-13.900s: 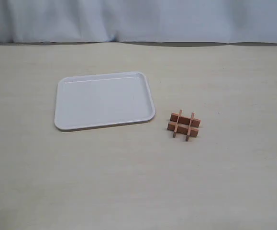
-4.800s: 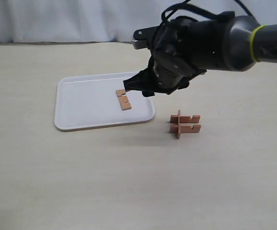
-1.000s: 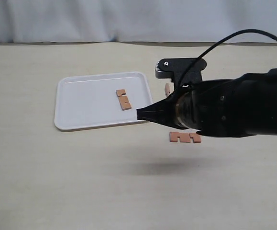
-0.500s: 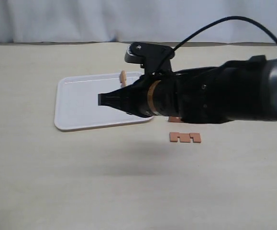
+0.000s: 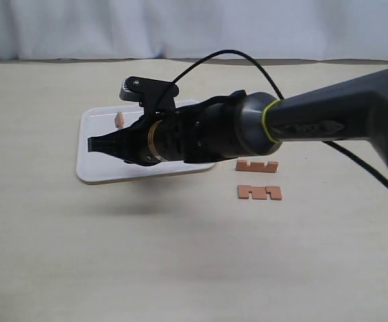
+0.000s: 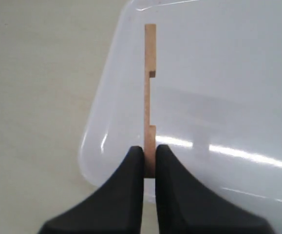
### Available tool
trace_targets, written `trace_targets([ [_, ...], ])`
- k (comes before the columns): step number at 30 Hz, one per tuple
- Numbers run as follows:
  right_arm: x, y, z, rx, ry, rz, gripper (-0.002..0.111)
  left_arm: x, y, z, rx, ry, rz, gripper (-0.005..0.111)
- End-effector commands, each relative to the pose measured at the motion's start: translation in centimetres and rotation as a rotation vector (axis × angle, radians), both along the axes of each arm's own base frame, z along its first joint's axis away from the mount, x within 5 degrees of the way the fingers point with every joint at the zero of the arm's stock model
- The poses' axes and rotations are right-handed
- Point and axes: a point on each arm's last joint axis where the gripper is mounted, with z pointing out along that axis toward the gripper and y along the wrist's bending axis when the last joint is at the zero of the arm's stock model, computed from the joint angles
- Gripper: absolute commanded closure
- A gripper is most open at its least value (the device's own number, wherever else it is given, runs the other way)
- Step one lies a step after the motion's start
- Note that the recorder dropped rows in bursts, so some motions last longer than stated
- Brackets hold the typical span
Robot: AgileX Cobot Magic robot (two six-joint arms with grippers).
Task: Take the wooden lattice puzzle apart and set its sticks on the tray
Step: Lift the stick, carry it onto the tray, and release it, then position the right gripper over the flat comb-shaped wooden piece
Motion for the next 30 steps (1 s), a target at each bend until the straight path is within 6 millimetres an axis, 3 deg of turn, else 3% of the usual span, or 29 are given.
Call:
trace_targets([
  [1,0.7,-0.4,-0.8,-0.050,0.007,-0.053,0.095,0.0,0.0,0.0,0.000,-0.007,0.003,0.107],
  [5,0.7,-0.4,-0.8,-0.048,0.008,-0.054,0.071,0.0,0.0,0.0,0.000,-0.007,0.003,0.107],
  [9,0.7,-0.3,0.5,-0.045,-0.022,-0.038,0.050,0.0,0.0,0.0,0.000,-0.007,0.003,0.107],
  [17,-1.1,-1.5,6.0,-0.081,-0.129,-0.023,0.047,0.0,0.0,0.0,0.000,-0.007,0.003,0.107],
  [20,-2.6,-3.3,7.6,-0.174,-0.136,-0.075,0.047,0.0,0.0,0.0,0.000,-0.007,0.003,0.107],
  [21,-3.8,-4.9,8.1,-0.293,-0.101,-0.130,0.047,0.0,0.0,0.0,0.000,-0.007,0.003,0.107],
  [22,-4.3,-5.6,8.1,-0.349,-0.070,-0.152,0.047,0.0,0.0,0.0,0.000,-0.007,0.003,0.107],
  [25,-6.7,-8.9,7.9,-0.744,0.199,-0.180,0.047,0.0,0.0,0.0,0.000,-0.007,0.003,0.107],
  [28,-8.1,-9.5,7.0,-0.790,0.347,-0.185,0.047,0.0,0.0,0.0,0.000,-0.007,0.003,0.107],
  [30,-8.7,-9.0,6.1,-0.701,0.417,-0.152,0.037,0.0,0.0,0.0,0.000,-0.007,0.003,0.107],
])
